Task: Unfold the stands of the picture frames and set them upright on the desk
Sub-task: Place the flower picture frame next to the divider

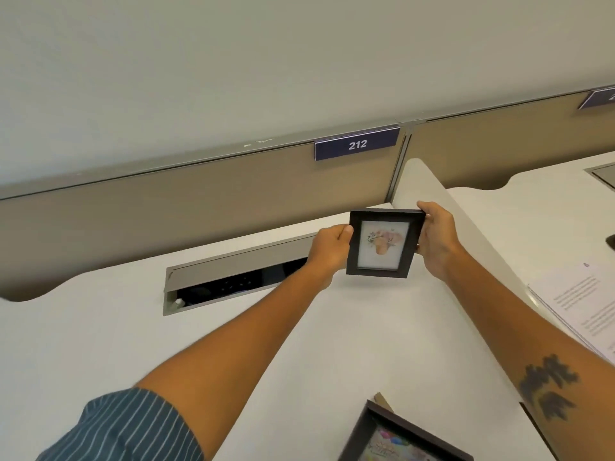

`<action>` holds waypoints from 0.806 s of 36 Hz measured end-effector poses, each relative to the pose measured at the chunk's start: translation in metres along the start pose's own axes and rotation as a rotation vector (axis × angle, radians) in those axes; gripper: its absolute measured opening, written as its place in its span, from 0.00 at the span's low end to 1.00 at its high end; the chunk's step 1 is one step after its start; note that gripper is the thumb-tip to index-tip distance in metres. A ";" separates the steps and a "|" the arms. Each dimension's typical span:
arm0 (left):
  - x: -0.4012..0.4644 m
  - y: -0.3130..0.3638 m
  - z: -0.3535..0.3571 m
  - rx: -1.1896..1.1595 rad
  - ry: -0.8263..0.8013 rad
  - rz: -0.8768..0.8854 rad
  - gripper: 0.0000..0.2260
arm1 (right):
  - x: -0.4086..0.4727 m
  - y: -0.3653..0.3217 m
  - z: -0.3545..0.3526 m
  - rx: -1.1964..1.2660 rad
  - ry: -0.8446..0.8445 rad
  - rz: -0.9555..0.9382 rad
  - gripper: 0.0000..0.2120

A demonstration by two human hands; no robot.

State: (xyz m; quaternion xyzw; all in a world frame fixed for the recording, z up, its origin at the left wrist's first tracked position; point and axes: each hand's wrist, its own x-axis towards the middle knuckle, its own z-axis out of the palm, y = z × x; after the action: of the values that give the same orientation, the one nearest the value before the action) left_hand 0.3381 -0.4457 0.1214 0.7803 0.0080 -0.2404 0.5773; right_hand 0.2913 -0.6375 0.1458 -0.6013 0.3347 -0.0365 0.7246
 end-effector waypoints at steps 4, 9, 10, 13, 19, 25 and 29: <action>0.034 0.003 0.011 -0.051 -0.044 -0.096 0.14 | 0.036 0.005 -0.006 0.001 0.007 0.022 0.14; 0.064 0.000 0.020 -0.044 -0.066 -0.094 0.14 | 0.068 0.012 -0.010 0.003 0.015 0.057 0.14; 0.068 0.000 0.023 -0.040 -0.064 -0.096 0.13 | 0.074 0.012 -0.010 0.000 0.013 0.060 0.14; 0.079 0.001 0.029 -0.041 -0.072 -0.096 0.10 | 0.087 0.014 -0.013 -0.007 0.024 0.063 0.14; 0.091 0.002 0.037 -0.052 -0.085 -0.078 0.09 | 0.101 0.019 -0.018 -0.009 0.023 0.078 0.17; 0.095 0.004 0.034 -0.091 -0.096 -0.093 0.13 | 0.110 0.025 -0.020 0.009 0.003 0.105 0.28; 0.095 0.004 0.032 -0.123 -0.102 -0.122 0.15 | 0.111 0.025 -0.019 0.018 -0.003 0.108 0.29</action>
State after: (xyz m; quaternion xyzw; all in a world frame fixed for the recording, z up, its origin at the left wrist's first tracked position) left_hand 0.4110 -0.5014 0.0815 0.7283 0.0408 -0.3134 0.6080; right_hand 0.3580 -0.6968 0.0733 -0.5758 0.3651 0.0003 0.7316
